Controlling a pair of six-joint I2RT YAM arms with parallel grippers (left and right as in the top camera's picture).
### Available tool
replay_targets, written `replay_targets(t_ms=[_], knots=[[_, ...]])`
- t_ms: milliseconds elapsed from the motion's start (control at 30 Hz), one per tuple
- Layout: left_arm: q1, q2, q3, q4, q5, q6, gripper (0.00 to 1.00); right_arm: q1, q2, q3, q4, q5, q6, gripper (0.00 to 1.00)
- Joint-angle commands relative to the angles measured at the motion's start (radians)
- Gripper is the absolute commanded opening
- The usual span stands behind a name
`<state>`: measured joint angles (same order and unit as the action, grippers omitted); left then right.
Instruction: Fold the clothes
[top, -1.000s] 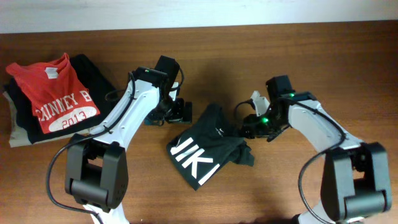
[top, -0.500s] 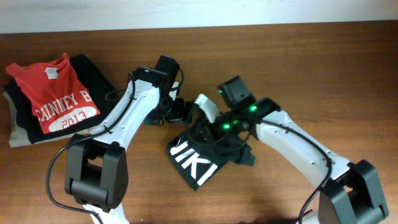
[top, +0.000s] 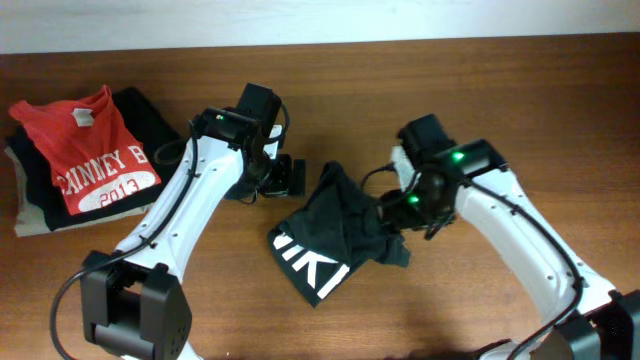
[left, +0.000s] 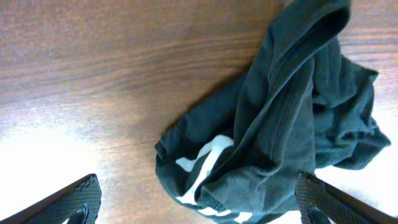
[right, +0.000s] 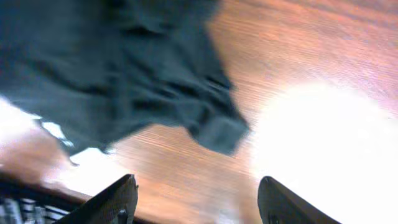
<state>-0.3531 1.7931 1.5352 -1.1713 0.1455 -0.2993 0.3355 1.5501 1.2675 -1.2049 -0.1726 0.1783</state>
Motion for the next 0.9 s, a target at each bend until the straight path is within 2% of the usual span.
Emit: replay_targets(t_ms=[0,233,367,400,433,467,500,600,667,700,767,867], knots=[[0.004,-0.017,0.008,0.008,0.007,0.009,0.99,-0.033,0.003,-0.12,0.024,-0.019,-0.077,0.69],[0.004,-0.017,0.008,0.008,0.007,0.009,0.99,-0.028,0.01,-0.425,0.337,-0.048,-0.039,0.69],[0.004,-0.017,0.008,0.008,0.007,0.009,0.99,-0.028,0.01,-0.468,0.448,-0.106,-0.043,0.69],[0.004,-0.017,0.008,0.008,0.007,0.009,0.99,-0.028,0.011,-0.468,0.467,-0.124,-0.043,0.64],[0.004,-0.017,0.008,0.008,0.007,0.009,0.99,-0.028,0.01,-0.468,0.464,-0.124,-0.043,0.5],[0.004,-0.017,0.008,0.008,0.007,0.009,0.99,-0.028,0.011,-0.468,0.457,-0.124,-0.043,0.21],[0.004,-0.017,0.008,0.008,0.007,0.009,0.99,-0.028,0.01,-0.468,0.446,-0.134,-0.043,0.04],[0.004,-0.017,0.008,0.008,0.007,0.009,0.99,-0.028,0.006,-0.452,0.383,-0.241,-0.065,0.04],[0.004,-0.017,0.008,0.008,0.007,0.009,0.99,-0.028,-0.013,-0.354,0.301,-0.471,-0.186,0.04],[0.004,-0.017,0.008,0.009,0.007,0.009,0.99,-0.028,-0.014,-0.291,0.292,-0.515,-0.2,0.04],[0.004,-0.017,0.008,0.008,0.007,0.009,0.99,-0.028,-0.012,-0.209,0.346,-0.5,-0.196,0.05],[0.004,-0.017,0.008,0.008,0.007,0.009,0.99,-0.028,0.008,-0.211,0.482,-0.478,-0.136,0.13]])
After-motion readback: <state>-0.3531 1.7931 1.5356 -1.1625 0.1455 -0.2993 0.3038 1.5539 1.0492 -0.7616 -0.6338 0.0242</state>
